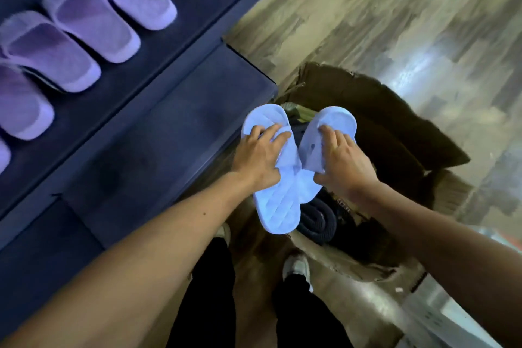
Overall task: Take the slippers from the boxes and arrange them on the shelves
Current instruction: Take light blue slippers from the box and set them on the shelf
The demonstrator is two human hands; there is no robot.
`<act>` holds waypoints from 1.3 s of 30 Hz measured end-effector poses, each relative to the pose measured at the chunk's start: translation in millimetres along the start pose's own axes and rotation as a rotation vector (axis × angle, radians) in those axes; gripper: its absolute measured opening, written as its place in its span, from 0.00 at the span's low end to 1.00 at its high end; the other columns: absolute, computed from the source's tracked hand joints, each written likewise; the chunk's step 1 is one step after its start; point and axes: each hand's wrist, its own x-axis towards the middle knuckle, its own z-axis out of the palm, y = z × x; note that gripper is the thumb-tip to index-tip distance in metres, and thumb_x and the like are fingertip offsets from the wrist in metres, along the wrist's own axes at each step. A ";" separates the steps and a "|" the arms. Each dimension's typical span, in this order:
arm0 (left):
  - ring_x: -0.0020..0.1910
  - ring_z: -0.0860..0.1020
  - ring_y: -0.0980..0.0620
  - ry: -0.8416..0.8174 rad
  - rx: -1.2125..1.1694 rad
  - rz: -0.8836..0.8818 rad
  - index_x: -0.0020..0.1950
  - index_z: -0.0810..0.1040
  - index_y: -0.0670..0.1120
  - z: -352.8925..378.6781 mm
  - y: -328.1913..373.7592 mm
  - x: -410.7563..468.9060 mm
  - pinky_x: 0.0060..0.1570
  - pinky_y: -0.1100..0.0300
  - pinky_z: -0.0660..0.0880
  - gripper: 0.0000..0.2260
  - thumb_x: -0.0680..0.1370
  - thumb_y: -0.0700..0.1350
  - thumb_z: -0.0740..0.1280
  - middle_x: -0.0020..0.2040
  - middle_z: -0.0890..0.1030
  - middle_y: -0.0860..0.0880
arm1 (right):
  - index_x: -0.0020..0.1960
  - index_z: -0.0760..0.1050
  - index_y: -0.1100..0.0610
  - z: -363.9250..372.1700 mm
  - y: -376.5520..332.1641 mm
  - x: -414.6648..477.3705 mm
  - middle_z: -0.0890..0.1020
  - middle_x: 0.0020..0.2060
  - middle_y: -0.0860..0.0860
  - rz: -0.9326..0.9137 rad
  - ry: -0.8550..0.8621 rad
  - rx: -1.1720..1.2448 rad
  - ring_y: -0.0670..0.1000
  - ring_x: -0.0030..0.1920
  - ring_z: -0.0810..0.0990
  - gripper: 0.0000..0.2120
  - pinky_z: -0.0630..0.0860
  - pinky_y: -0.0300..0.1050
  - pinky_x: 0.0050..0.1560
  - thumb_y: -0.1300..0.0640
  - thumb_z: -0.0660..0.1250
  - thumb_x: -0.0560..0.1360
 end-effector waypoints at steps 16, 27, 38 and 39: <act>0.64 0.75 0.47 0.293 0.146 -0.648 0.70 0.70 0.51 -42.5 -73.5 -269.0 0.39 0.56 0.75 0.36 0.62 0.42 0.76 0.68 0.73 0.51 | 0.75 0.54 0.59 -47.7 -233.2 -46.7 0.64 0.71 0.54 -0.786 -0.131 -0.286 0.59 0.69 0.65 0.39 0.66 0.52 0.66 0.54 0.67 0.68; 0.76 0.53 0.51 0.551 -0.206 -1.286 0.76 0.53 0.55 -4.7 -118.8 -601.4 0.65 0.52 0.66 0.27 0.79 0.42 0.58 0.77 0.52 0.57 | 0.75 0.52 0.53 24.3 -512.5 -234.6 0.58 0.74 0.50 -1.261 -0.214 -0.468 0.55 0.72 0.59 0.36 0.70 0.51 0.64 0.54 0.65 0.72; 0.75 0.52 0.49 0.729 -0.326 -1.450 0.75 0.58 0.52 42.1 -153.6 -862.7 0.63 0.51 0.70 0.25 0.78 0.39 0.58 0.76 0.57 0.55 | 0.75 0.53 0.53 108.9 -709.2 -404.7 0.52 0.76 0.47 -1.434 -0.276 -0.556 0.54 0.74 0.55 0.36 0.72 0.52 0.62 0.51 0.66 0.72; 0.75 0.53 0.49 0.753 -0.333 -1.450 0.75 0.59 0.52 41.6 -158.4 -877.5 0.62 0.50 0.71 0.26 0.78 0.39 0.58 0.76 0.58 0.55 | 0.75 0.53 0.53 112.0 -723.2 -412.5 0.52 0.76 0.47 -1.448 -0.272 -0.558 0.55 0.74 0.55 0.36 0.71 0.53 0.62 0.52 0.67 0.71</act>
